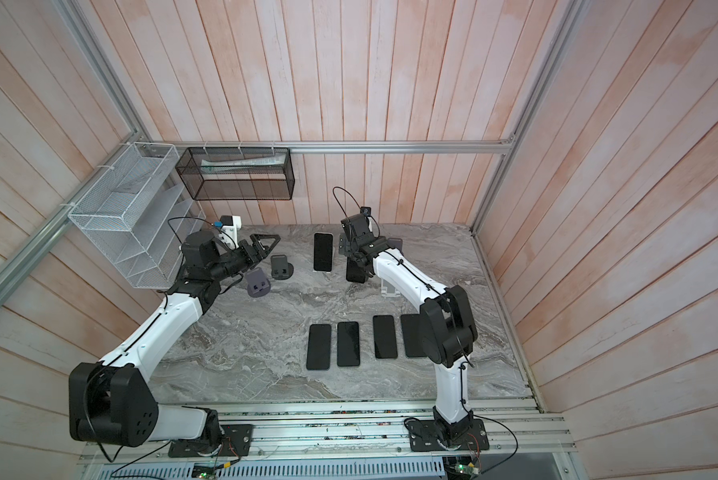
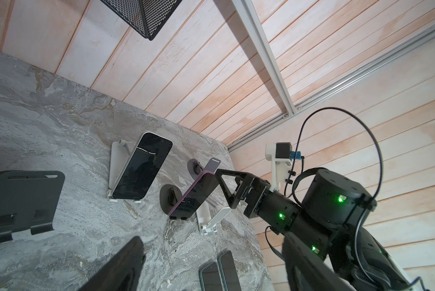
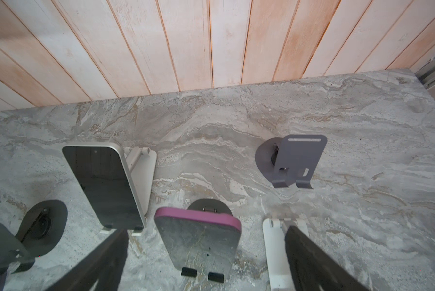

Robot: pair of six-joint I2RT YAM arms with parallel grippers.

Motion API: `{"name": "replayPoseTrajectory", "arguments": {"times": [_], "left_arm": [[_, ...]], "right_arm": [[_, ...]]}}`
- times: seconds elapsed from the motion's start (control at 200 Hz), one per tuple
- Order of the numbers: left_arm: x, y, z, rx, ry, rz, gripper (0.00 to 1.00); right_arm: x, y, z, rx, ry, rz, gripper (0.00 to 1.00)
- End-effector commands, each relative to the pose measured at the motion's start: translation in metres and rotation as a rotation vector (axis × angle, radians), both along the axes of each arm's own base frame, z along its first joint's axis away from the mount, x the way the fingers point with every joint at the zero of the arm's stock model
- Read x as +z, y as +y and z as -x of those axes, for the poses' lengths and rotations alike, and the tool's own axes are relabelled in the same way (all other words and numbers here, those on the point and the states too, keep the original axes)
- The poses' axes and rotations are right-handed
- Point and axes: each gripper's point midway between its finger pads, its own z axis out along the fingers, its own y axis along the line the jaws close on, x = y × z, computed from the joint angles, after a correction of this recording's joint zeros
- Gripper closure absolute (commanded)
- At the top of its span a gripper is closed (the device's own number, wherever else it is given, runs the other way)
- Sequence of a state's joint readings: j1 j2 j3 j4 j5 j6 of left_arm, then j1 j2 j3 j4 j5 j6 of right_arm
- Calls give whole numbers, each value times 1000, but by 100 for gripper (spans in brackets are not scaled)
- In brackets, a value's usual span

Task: Remove the phone from the phone stand
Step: 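Hold the purple phone raised above its stand with the right gripper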

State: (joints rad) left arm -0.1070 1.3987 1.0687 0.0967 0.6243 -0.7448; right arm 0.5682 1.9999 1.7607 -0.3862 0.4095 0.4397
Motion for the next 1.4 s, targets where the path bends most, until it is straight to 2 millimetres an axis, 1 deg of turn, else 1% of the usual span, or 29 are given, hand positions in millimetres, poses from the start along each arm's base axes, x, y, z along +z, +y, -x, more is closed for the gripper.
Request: {"name": "replayPoseTrajectory", "arguments": {"times": [0.0,0.055,0.135,0.25,0.435,0.605,0.715,0.91,1.11,1.27,1.395], "left_arm": [[21,0,3,-10,-64,0,12],[22,0,3,-10,-67,1,12],[22,-1,2,-19,-64,9,12],[20,-1,2,-22,-60,14,12],[19,0,1,-21,-57,18,12],[19,1,1,-20,-56,19,12],[20,1,1,-17,-59,19,12],[19,2,1,-18,-55,27,12],[20,3,1,-17,-58,28,12],[20,3,1,-19,-57,32,12],[21,4,1,-15,-60,31,13]], "right_arm": [[-15,0,-4,3,49,47,2],[-19,0,-6,-4,54,49,2],[-18,-3,-7,-25,38,49,2],[-19,4,-8,0,21,18,2],[-31,3,-12,-17,34,33,2],[-34,4,-17,-36,29,29,2],[-40,4,-19,-43,34,27,3],[-48,2,-19,-60,35,26,9],[-50,4,-20,-54,32,21,14],[-53,3,-21,-58,36,17,16],[-57,6,-20,-49,43,8,23]]}}
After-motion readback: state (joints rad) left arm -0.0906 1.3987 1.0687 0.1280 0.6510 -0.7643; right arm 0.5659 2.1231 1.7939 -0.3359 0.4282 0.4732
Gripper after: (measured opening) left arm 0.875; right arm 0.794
